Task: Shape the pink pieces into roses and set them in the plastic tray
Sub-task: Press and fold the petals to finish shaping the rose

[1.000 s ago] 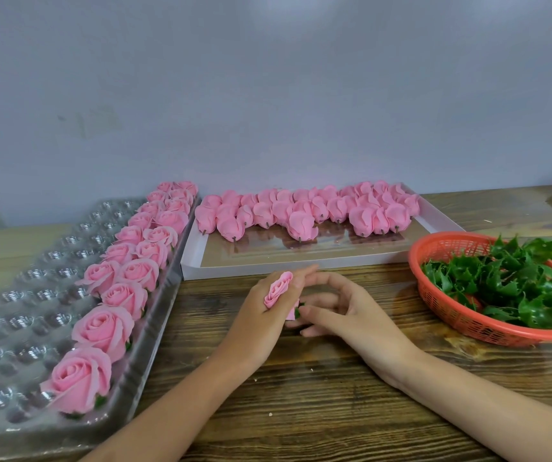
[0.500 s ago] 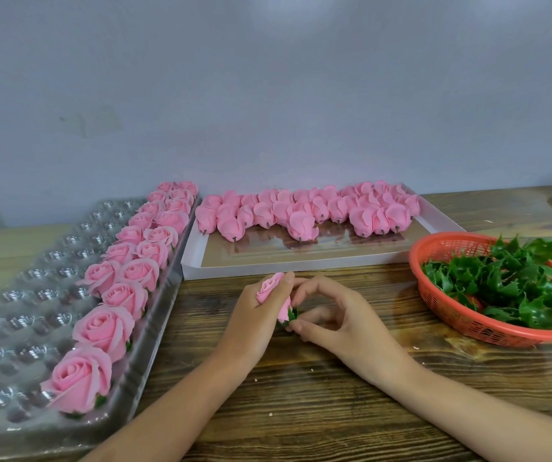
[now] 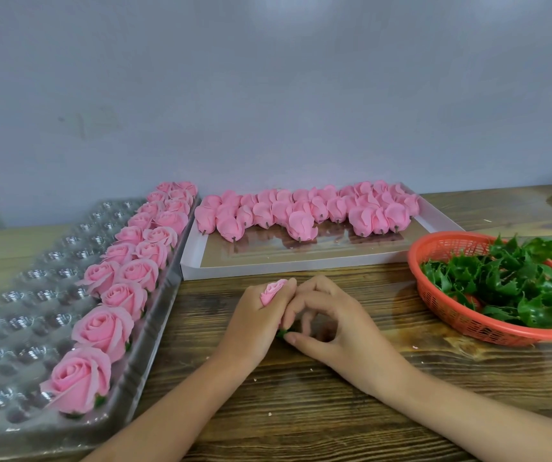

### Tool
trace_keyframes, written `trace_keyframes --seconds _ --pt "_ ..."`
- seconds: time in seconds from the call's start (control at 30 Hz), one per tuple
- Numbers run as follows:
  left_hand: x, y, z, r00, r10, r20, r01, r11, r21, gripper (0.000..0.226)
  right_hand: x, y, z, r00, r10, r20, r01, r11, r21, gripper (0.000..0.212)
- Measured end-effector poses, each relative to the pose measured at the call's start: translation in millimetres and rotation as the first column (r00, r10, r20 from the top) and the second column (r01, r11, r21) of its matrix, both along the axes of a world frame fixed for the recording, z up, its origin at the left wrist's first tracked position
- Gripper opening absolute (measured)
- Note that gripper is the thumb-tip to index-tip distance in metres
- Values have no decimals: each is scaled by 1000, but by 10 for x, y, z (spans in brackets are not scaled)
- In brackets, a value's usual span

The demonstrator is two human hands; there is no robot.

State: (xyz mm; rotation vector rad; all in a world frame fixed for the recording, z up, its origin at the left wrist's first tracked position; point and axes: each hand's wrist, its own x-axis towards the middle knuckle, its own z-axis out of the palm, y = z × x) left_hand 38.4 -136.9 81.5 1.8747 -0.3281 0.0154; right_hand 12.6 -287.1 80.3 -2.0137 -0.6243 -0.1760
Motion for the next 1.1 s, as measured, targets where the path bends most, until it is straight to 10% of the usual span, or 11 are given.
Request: trace_keyframes --seconds 0.47,0.67,1.1 --pt "-27 -16 11 999 -10 38 14 996 -93 39 14 -24 -40 990 -99 -104 112 985 132 36" --pt "-46 22 -1 984 93 154 -65 981 -181 35 52 -7 42 793 224 -566 108 863 494 32" --pt "-29 -23 -15 972 -3 233 19 998 -67 38 97 -61 23 737 357 -575 0 850 527 30"
